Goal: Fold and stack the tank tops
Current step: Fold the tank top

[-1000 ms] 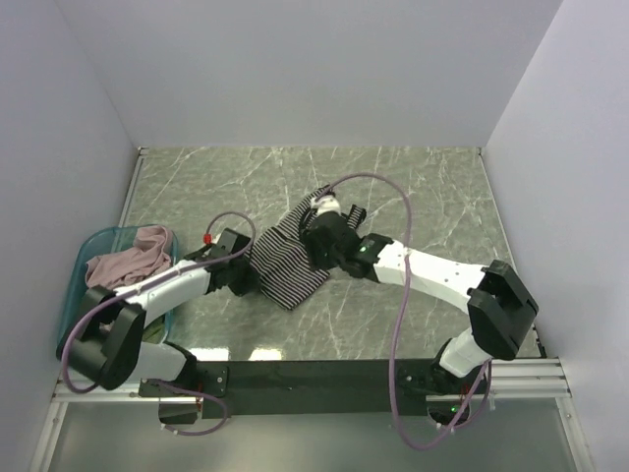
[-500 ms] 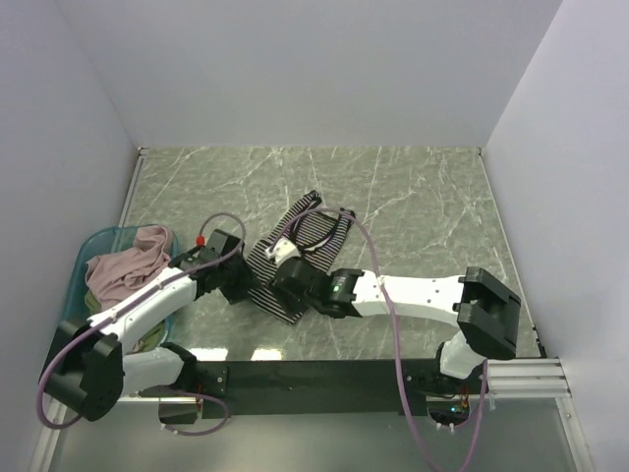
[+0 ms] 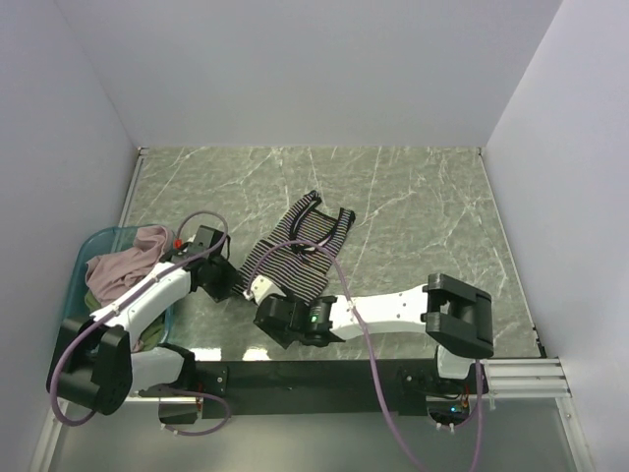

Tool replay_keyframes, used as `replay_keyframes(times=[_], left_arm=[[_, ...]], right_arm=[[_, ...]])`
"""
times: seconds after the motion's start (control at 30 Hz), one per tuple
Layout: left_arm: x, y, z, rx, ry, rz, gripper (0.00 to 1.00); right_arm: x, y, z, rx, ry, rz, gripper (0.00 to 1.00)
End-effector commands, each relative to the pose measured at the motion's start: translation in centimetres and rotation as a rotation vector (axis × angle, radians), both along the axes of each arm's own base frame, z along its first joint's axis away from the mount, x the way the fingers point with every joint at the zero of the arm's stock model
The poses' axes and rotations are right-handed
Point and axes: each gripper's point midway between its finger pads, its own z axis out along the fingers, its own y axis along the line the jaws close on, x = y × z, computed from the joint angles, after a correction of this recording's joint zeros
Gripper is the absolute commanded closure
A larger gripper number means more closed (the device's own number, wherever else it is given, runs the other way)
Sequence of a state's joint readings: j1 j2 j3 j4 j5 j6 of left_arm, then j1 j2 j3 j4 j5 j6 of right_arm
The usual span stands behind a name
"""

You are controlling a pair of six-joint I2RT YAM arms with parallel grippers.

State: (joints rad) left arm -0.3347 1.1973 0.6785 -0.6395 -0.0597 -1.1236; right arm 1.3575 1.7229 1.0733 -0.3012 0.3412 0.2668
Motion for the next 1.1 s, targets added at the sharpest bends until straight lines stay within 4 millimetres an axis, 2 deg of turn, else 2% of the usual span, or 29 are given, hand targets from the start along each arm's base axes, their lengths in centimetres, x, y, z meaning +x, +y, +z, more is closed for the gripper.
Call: replay_keyframes(times=[0.0,0.27,0.4,0.5,0.6,0.63,0.73,0.83,0.97,1.07], left_arm=[[0.9,1.0,-0.8,0.003,-0.035,0.051,0.54],[1.1,1.6,-2.6,0.015,-0.046,0.084,0.58],[1.5,1.9,-2.8,0.024,-0.068,0.11,0.58],[2.2,2.0,-2.9,0.033,-0.084,0.115,0.62],[3.0,1.9,-3.1,0.036,-0.098,0.115,0.68],[3.2,1.8,-3.2,0.031,-0.098,0.117,0.74],[3.8,1.6,-3.4,0.028,-0.105,0.118,0.84],[4.3,1.8,-3.2,0.043,-0.115,0.124,0.96],[4.8,1.7,-2.8,0.052,-0.122,0.106,0.99],[4.9,1.7,-2.6,0.062,-0.121,0.09,0.99]], right_arm=[[1.0,0.5,0.8,-0.017,-0.078,-0.021,0.35],[1.2,0.0,-1.1,-0.124,-0.135,-0.019,0.43],[1.6,-0.4,-1.8,-0.163,-0.155,-0.035,0.46],[2.1,-0.7,-2.0,-0.196,-0.19,-0.053,0.51],[2.3,-0.7,-2.0,-0.209,-0.201,-0.053,0.6],[2.3,-0.6,-1.9,-0.205,-0.202,-0.052,0.69],[2.5,-0.4,-1.5,-0.207,-0.211,-0.049,0.84],[2.7,0.1,-0.8,-0.197,-0.222,-0.046,0.92],[2.4,0.8,0.3,-0.156,-0.211,-0.028,0.87],[2.1,1.1,0.9,-0.125,-0.193,-0.016,0.87]])
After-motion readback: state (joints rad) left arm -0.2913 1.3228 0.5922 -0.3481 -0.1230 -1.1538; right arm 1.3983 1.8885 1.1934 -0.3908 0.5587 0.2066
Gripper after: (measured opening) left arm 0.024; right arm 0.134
